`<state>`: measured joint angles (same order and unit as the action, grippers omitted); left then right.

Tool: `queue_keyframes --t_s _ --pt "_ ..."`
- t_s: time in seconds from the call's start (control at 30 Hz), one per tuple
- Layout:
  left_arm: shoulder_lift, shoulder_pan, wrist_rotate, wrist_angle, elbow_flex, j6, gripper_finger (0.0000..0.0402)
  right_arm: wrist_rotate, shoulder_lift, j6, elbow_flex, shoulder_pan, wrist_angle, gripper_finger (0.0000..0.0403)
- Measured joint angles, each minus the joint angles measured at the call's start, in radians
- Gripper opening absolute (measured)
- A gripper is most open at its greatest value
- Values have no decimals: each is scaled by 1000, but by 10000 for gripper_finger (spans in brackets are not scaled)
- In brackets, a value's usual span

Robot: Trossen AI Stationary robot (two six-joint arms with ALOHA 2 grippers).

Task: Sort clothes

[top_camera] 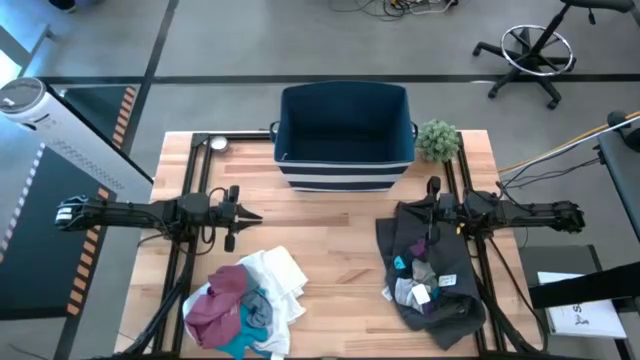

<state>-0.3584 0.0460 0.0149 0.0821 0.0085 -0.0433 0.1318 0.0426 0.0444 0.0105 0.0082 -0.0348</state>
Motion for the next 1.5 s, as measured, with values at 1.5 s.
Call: queue_keyframes --t_s 1.5 --pt "-57 1 23 198 171 149 37 0 0 0 0 0 0 0"
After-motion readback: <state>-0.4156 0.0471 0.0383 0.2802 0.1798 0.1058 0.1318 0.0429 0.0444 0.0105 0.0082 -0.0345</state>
